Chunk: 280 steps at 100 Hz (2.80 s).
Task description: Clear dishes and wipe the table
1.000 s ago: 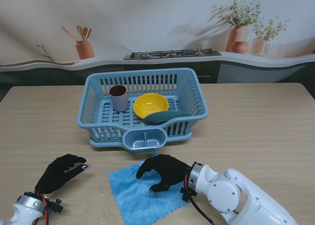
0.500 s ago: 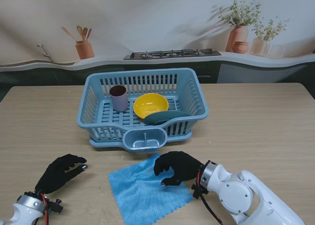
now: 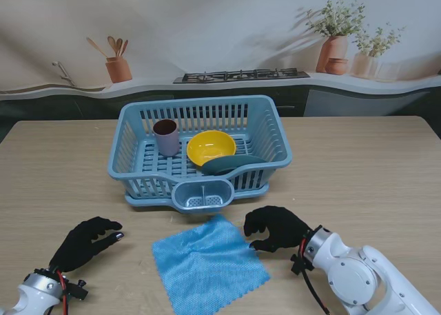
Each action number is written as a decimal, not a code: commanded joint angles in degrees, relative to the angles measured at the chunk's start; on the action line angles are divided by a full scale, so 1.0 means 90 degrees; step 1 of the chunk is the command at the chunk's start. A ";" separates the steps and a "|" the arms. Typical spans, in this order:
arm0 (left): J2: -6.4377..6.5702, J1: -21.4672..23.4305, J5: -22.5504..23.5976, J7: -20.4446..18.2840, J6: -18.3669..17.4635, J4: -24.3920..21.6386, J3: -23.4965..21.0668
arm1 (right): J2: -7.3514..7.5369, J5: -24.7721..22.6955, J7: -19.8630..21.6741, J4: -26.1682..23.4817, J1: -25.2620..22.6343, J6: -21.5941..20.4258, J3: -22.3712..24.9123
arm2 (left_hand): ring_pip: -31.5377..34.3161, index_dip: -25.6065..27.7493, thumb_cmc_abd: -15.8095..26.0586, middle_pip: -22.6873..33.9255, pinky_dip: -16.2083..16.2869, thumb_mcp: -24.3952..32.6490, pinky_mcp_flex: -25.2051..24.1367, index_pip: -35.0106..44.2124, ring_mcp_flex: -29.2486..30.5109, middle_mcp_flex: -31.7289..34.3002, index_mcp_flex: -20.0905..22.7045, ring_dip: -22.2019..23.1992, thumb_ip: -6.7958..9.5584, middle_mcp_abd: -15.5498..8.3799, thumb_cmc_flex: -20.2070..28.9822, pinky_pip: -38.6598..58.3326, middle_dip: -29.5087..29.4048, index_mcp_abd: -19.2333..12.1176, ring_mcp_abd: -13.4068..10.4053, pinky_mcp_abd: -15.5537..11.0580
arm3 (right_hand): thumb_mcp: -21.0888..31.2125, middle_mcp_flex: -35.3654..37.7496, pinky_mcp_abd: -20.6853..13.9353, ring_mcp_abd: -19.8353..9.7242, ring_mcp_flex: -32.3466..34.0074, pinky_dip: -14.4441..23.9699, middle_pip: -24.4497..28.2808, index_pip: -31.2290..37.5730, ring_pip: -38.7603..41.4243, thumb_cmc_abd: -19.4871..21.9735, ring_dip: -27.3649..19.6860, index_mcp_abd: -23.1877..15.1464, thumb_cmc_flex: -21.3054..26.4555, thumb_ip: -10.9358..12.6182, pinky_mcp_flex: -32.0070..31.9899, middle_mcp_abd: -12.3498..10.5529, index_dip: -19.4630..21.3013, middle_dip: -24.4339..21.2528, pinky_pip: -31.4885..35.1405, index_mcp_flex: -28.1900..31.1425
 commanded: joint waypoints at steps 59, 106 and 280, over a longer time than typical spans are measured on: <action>0.0165 0.0029 -0.0081 -0.0869 0.0596 -0.0467 0.0002 | -0.0093 -0.0623 -0.0636 0.0153 -0.0379 -0.0262 0.1078 | -0.0095 0.0004 0.0323 -0.0106 -0.0120 -0.0238 -0.0054 -0.0005 -0.0096 -0.0084 -0.0083 -0.0072 0.0158 -0.0134 0.0289 -0.0117 -0.0174 -0.0084 -0.0047 -0.0115 | -0.0030 0.0215 0.0359 0.0216 0.0163 -0.0190 -0.0388 -0.0590 -0.0423 0.0177 -0.0235 0.0259 0.0121 -0.0077 0.0002 0.0116 -0.0362 -0.0272 -0.0249 0.0354; 0.0306 -0.0035 0.0202 -0.1448 0.1089 -0.0752 0.0157 | -0.0103 -0.1027 -0.0921 0.0528 -0.0249 -0.0313 0.1302 | -0.0196 -0.0017 0.0265 -0.0163 -0.0254 -0.0246 -0.0221 -0.0030 -0.0262 -0.0213 -0.0118 -0.0115 0.0164 -0.0160 0.0313 -0.0318 -0.0198 -0.0094 -0.0127 -0.0338 | -0.0047 0.0282 0.0385 0.0270 0.0221 -0.0239 -0.0472 -0.0698 -0.0492 0.0191 -0.0275 0.0290 0.0140 -0.0093 0.0056 0.0138 -0.0322 -0.0301 -0.0263 0.0428; 0.0785 -0.0791 0.0770 -0.3506 0.1979 -0.1704 0.1590 | -0.0150 -0.1275 -0.1418 0.1003 -0.0113 -0.0182 0.1349 | -0.0948 -0.0095 -0.1427 -0.0315 -0.0941 0.3563 -0.0807 -0.0306 -0.1007 -0.1275 -0.0934 -0.0482 -0.0228 -0.0950 -0.0982 -0.0971 -0.0263 -0.0441 -0.1272 -0.1158 | -0.0077 0.0201 0.0338 0.0254 0.0139 -0.0261 -0.0458 -0.0790 -0.0500 0.0254 -0.0268 0.0290 0.0118 -0.0037 -0.0024 0.0134 -0.0225 -0.0297 -0.0289 0.0375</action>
